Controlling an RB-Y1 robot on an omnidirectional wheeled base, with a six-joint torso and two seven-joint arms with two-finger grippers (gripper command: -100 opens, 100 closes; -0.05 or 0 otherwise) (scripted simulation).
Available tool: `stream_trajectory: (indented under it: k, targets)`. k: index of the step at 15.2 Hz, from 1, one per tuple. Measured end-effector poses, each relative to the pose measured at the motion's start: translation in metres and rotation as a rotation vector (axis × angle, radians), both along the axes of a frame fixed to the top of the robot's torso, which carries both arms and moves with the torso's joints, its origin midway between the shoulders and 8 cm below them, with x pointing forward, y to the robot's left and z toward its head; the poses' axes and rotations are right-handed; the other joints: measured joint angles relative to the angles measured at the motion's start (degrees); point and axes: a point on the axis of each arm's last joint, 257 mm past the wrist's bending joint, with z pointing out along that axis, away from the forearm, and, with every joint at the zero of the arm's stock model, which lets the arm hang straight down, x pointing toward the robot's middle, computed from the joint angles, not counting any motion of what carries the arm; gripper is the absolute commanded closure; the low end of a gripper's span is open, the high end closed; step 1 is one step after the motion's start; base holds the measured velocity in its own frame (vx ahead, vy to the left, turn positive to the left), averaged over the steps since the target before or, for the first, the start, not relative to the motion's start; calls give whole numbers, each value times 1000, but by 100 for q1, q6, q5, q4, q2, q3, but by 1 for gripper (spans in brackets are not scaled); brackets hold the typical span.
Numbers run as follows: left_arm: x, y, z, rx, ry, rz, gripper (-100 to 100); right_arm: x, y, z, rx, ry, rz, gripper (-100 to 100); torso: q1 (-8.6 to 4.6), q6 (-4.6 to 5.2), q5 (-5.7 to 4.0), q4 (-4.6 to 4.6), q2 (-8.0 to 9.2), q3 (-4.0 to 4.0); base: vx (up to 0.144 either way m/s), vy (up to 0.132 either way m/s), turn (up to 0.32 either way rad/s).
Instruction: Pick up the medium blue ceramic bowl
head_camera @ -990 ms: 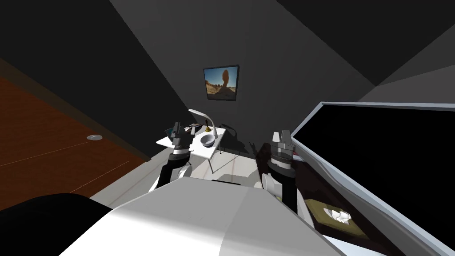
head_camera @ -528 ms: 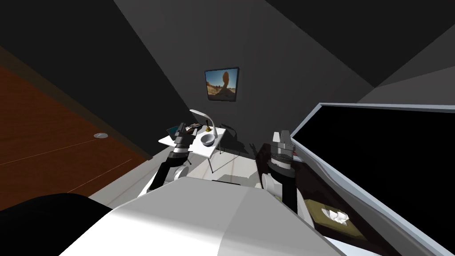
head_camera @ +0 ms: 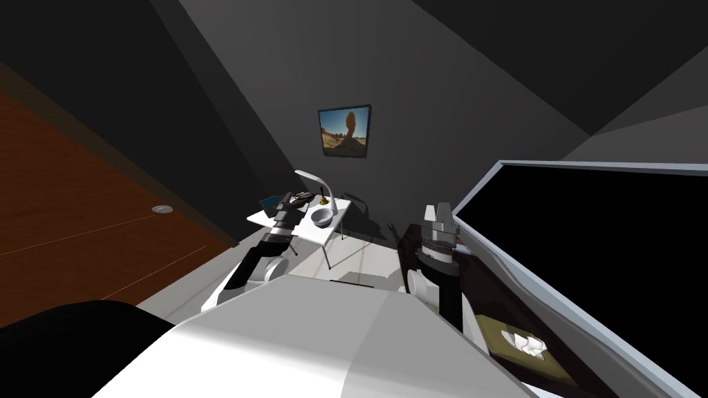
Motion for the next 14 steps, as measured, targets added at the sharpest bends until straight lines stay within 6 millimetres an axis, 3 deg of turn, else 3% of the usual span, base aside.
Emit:
stream_trajectory:
  k: [14]
  targets:
    - [23, 17, -50, -44, 267, -32, -100, 0, 0, 0, 0, 0, 0, 0, 1, 1, 0, -1, -5, -3, 28, -43, 28]
